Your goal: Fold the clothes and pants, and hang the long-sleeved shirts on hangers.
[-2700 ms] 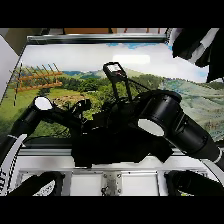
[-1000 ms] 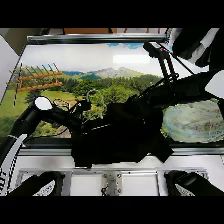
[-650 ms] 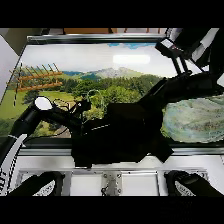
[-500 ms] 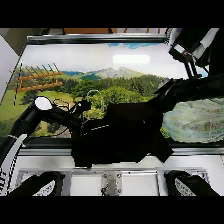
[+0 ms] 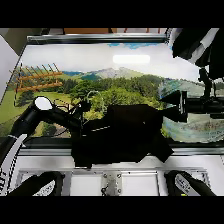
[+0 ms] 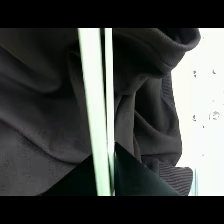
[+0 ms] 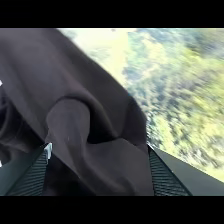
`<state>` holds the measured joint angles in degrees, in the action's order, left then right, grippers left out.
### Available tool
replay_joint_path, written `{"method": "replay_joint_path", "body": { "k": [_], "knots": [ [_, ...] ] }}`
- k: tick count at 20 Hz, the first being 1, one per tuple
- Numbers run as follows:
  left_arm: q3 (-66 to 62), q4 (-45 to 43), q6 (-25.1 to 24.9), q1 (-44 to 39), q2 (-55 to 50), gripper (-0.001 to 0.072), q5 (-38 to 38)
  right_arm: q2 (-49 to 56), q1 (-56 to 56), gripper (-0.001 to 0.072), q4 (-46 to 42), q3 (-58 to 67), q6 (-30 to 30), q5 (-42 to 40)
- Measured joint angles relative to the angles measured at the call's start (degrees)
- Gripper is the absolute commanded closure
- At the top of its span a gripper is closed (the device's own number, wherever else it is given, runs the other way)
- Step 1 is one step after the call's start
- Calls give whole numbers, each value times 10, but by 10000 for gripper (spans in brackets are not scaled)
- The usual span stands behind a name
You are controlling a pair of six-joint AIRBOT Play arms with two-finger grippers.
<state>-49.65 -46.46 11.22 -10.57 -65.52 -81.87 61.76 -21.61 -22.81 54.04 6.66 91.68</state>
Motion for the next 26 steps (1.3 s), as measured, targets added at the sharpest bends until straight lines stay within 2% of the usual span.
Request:
{"method": "replay_joint_path", "body": {
  "k": [3,8,16,26],
  "knots": [
    [0,0,0,0,0,695,-4,25,4,46,16,-16,-43,28],
    [0,0,0,0,0,695,-6,64,50,46,31,-24,-75,37],
    [0,0,0,0,0,695,-7,103,123,46,61,-25,-87,19],
    [0,-4,0,0,0,695,-7,108,154,46,65,-25,-89,0]
  ]
}}
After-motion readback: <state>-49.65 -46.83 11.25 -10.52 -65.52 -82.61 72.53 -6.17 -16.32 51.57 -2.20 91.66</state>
